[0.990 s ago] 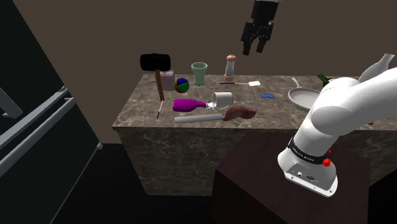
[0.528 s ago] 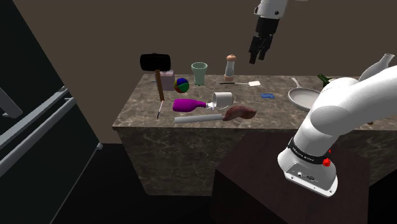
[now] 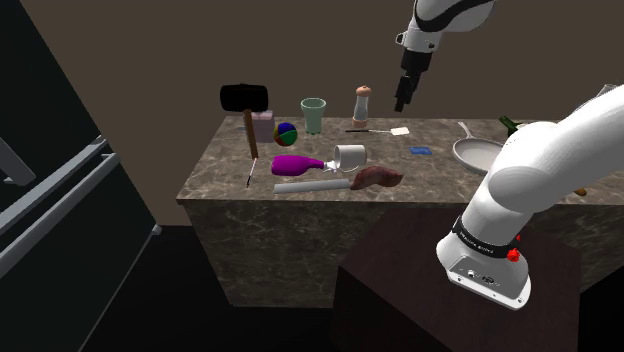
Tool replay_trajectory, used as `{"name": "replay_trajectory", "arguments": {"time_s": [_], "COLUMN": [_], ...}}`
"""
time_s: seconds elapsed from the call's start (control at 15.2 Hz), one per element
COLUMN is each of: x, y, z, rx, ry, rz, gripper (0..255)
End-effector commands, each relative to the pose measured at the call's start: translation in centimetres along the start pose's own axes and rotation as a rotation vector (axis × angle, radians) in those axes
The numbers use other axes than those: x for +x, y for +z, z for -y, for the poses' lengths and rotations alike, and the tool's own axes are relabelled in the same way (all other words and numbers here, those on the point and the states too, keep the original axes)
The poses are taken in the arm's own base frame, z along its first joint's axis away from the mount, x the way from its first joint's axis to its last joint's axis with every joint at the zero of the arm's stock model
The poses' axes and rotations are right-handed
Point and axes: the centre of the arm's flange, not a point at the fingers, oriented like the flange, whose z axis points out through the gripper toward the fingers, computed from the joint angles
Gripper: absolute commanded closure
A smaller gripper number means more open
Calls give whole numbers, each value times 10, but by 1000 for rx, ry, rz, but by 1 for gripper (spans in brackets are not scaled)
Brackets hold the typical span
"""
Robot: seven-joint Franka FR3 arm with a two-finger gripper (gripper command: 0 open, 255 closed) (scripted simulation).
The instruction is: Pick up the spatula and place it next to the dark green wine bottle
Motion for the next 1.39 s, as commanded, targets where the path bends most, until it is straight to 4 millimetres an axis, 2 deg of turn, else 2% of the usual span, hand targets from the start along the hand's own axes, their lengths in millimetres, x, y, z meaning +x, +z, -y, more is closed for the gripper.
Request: {"name": "replay_trajectory", "arguments": {"time_s": [0.0,0.66,1.32], "x": [4,38,92], "y": [15,82,147], "z": [-22,-127,-224], "rx": [-6,-30,-53], "ry": [-43,-240,-438], "rz": [-2,-8,-14], "gripper": [0,0,0]}}
